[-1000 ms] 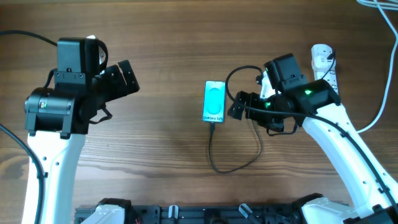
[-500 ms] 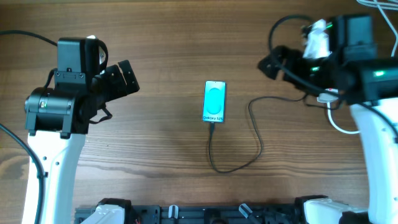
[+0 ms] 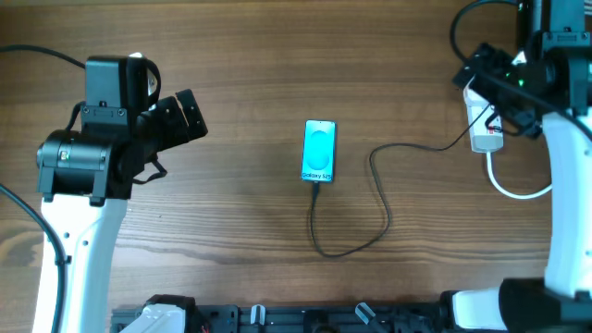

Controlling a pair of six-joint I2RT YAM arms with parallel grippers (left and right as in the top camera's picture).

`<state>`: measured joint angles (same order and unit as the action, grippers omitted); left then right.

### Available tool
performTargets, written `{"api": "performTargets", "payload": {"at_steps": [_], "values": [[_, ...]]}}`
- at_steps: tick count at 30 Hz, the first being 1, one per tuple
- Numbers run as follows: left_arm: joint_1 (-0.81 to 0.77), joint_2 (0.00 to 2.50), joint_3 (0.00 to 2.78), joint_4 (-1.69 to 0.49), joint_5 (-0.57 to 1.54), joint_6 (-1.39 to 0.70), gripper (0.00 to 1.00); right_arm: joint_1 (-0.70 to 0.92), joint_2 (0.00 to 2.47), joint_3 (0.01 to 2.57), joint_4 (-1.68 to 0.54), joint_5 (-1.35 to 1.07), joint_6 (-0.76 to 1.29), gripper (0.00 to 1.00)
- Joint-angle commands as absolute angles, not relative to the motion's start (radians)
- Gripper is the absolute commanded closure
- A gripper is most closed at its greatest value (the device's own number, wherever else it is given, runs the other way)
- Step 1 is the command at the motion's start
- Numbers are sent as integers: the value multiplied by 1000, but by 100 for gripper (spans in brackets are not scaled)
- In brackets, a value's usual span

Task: Plug charger to phone and switch on socket
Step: 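Move the right gripper over the power strip switch beside the charger plug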

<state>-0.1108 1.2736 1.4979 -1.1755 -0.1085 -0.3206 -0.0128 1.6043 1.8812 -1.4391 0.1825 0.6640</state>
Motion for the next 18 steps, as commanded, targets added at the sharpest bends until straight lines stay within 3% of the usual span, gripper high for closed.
{"api": "performTargets", "payload": {"at_steps": [1, 8, 18], "values": [[-107, 1278, 1498, -1176, -125, -323, 0, -74, 1705, 1856, -1399, 284, 727, 0], [-107, 1278, 1498, -1176, -125, -323, 0, -367, 1848, 1856, -1251, 128, 633, 0], [-107, 1278, 1498, -1176, -125, -323, 0, -426, 2078, 1856, -1089, 106, 579, 0]]}}
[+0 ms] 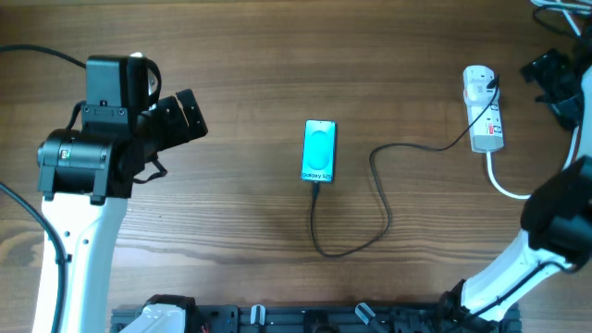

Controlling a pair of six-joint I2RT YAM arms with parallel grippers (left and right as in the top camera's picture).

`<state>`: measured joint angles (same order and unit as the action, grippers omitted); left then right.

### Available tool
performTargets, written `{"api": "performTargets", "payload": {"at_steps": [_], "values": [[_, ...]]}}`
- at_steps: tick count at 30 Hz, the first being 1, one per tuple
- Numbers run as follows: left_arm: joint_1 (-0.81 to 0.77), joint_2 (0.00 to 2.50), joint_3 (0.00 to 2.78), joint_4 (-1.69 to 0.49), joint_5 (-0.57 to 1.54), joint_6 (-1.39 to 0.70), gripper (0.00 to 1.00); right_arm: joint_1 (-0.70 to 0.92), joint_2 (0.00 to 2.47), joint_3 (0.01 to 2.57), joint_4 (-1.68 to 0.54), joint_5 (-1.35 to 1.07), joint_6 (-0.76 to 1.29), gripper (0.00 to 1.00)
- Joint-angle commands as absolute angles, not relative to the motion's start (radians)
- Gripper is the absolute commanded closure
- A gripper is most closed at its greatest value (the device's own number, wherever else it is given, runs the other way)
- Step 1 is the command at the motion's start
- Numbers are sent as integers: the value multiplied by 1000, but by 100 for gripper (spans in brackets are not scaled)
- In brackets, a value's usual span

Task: Plug charger to phone and switch on socket
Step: 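Move the right gripper over the power strip switch beside the charger plug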

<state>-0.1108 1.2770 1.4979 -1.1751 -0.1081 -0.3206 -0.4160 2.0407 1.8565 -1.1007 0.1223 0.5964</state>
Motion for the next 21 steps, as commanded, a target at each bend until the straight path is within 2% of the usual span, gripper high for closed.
{"api": "performTargets", "payload": {"at_steps": [1, 14, 21], "values": [[-107, 1278, 1498, -1176, -125, -323, 0, -432, 2094, 1856, -1086, 104, 579, 0], [-107, 1278, 1498, -1176, -125, -323, 0, -436, 2265, 1851, -1043, 95, 579, 0], [-107, 1278, 1498, -1176, -125, -323, 0, -436, 2301, 1846, -1003, -10, 498, 0]]}}
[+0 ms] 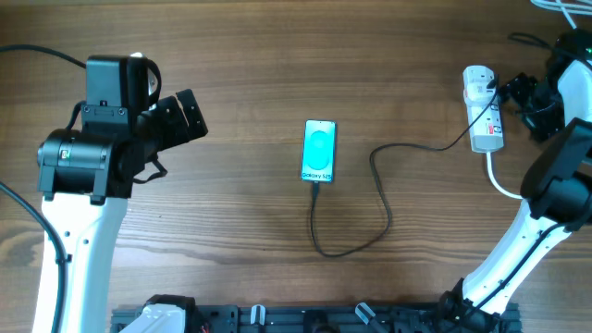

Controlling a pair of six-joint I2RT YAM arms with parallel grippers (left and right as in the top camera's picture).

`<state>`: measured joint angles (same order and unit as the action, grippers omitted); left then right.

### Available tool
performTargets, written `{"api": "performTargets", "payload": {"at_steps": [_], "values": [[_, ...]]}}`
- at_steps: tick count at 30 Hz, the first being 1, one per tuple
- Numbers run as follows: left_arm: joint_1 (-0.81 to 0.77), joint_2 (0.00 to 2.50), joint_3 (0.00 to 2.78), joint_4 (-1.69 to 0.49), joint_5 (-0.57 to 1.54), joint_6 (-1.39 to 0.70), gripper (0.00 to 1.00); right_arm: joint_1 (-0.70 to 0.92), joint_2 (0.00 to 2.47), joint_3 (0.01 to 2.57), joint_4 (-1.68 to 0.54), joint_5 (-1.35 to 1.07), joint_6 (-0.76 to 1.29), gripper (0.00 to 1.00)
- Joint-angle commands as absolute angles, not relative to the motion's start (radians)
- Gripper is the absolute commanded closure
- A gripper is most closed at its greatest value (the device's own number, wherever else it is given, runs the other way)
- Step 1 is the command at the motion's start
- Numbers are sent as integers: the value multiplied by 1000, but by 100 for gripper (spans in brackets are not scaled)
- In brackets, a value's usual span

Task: Plug charger to phone and switch on socket

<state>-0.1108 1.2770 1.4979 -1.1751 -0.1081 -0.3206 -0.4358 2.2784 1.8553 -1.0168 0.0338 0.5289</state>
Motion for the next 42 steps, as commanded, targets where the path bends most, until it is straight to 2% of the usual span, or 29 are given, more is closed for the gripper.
{"api": "performTargets", "payload": {"at_steps": [1, 10, 22, 29, 35, 42], "values": [[-107, 1278, 1498, -1176, -125, -323, 0, -436, 2301, 1845, -1002, -22, 498, 0], [-107, 1278, 1498, -1176, -125, -323, 0, -436, 2301, 1840, -1061, -24, 477, 1], [-107, 1278, 1498, -1176, -125, -323, 0, -436, 2301, 1837, -1055, -50, 465, 0], [-107, 1278, 1498, -1176, -125, -323, 0, -436, 2301, 1747, -973, -66, 445, 0], [-107, 1278, 1498, -1176, -125, -323, 0, -439, 2297, 1755, -1021, -95, 432, 0], [-107, 1278, 1498, -1176, -125, -323, 0, -477, 2084, 1774, -1168, -60, 509, 0]]}}
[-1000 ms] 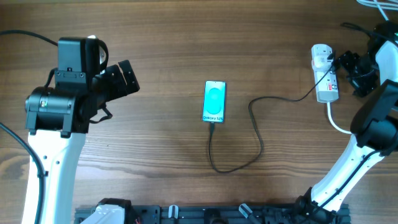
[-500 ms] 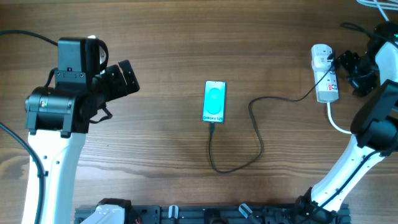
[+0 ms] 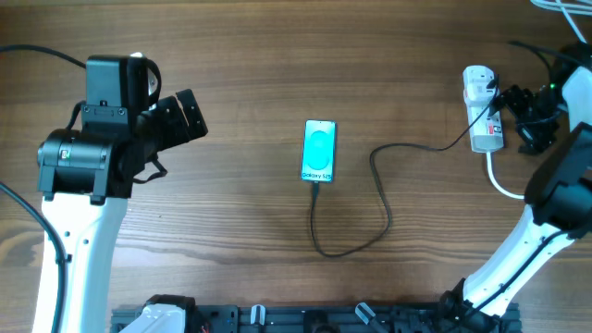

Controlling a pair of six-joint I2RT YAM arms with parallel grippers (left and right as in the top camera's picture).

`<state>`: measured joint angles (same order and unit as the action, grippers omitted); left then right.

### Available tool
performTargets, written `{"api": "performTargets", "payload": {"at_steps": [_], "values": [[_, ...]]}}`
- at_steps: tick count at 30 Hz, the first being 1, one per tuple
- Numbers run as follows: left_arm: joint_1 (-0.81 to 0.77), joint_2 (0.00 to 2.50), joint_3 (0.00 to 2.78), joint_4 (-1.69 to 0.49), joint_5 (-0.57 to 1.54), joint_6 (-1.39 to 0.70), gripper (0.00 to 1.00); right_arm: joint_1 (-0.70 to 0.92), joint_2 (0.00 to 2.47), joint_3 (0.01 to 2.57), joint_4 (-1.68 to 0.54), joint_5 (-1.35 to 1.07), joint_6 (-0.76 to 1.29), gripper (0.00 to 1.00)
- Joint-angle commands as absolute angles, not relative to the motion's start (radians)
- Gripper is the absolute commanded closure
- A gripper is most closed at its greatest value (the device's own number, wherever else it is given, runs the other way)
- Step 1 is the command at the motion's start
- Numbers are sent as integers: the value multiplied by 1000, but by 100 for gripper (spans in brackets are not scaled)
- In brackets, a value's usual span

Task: Plug charger to phone and switch on socket

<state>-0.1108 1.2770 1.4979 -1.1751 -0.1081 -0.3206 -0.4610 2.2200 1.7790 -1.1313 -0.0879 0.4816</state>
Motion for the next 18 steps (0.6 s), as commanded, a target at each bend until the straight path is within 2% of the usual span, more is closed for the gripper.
{"api": "performTargets", "payload": {"at_steps": [1, 8, 15, 18], "values": [[-107, 1278, 1498, -1176, -125, -323, 0, -477, 2037, 1774, -1197, -60, 508, 0], [-107, 1278, 1498, -1176, -125, -323, 0, -439, 1660, 1734, -1385, -99, 477, 0], [-107, 1278, 1498, -1176, -125, -323, 0, -215, 1147, 1332, -1294, -161, 425, 0], [-107, 1278, 1498, -1176, -125, -323, 0, -188, 977, 1215, -1368, -268, 422, 0]]}}
